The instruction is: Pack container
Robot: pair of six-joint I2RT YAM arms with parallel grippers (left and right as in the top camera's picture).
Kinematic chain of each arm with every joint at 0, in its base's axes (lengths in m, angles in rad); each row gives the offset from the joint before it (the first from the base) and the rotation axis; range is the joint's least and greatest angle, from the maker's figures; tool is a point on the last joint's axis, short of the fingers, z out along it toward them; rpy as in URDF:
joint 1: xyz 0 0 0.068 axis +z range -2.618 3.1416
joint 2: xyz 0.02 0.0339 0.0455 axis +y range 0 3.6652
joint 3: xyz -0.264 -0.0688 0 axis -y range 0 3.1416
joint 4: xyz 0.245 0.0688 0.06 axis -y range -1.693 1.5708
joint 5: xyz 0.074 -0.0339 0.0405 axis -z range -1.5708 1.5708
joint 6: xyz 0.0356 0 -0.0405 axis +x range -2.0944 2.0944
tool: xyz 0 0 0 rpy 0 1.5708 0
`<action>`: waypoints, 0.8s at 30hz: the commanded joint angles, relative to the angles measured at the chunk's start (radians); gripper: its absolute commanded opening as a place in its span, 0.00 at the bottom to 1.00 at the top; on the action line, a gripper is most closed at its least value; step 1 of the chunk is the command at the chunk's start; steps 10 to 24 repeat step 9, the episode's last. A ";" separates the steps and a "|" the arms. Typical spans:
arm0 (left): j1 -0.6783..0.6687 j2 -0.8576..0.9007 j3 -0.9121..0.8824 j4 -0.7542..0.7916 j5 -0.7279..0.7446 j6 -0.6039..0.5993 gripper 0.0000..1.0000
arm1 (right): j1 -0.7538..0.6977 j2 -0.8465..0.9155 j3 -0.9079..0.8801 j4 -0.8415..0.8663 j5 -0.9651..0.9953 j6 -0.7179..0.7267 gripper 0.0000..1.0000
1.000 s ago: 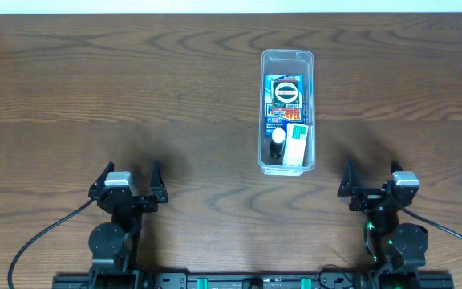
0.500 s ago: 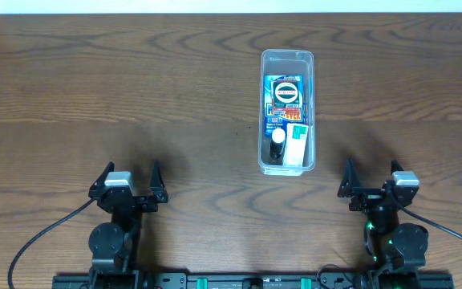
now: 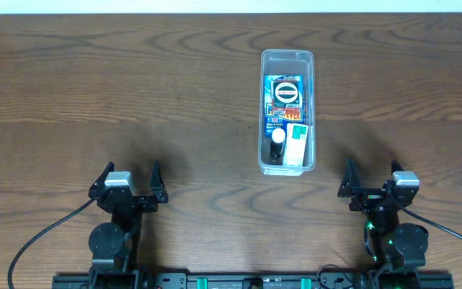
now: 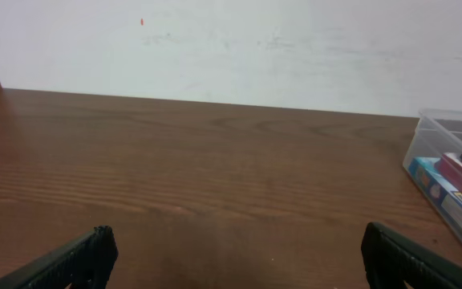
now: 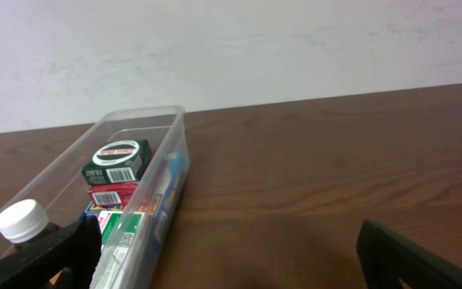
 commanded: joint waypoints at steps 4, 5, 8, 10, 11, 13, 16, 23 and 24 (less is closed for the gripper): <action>0.006 -0.006 -0.018 -0.039 -0.011 0.006 0.98 | -0.006 -0.007 -0.003 -0.003 0.003 -0.011 0.99; 0.006 -0.006 -0.018 -0.039 -0.011 0.006 0.98 | -0.006 -0.007 -0.003 -0.003 0.003 -0.011 0.99; 0.006 -0.006 -0.018 -0.039 -0.011 0.006 0.98 | -0.006 -0.007 -0.003 -0.003 0.003 -0.011 0.99; 0.006 -0.006 -0.018 -0.039 -0.011 0.006 0.98 | -0.006 -0.007 -0.003 -0.003 0.003 -0.011 0.99; 0.006 -0.006 -0.018 -0.039 -0.011 0.006 0.98 | -0.006 -0.007 -0.003 -0.003 0.003 -0.011 0.99; 0.006 -0.006 -0.018 -0.039 -0.011 0.006 0.98 | -0.006 -0.007 -0.003 -0.003 0.003 -0.011 0.99; 0.006 -0.006 -0.018 -0.039 -0.011 0.006 0.98 | -0.006 -0.007 -0.003 -0.003 0.003 -0.011 0.99; 0.006 -0.006 -0.018 -0.039 -0.011 0.006 0.98 | -0.006 -0.007 -0.003 -0.003 0.003 -0.011 0.99; 0.006 -0.006 -0.018 -0.039 -0.011 0.006 0.98 | -0.006 -0.007 -0.003 -0.003 0.003 -0.011 0.99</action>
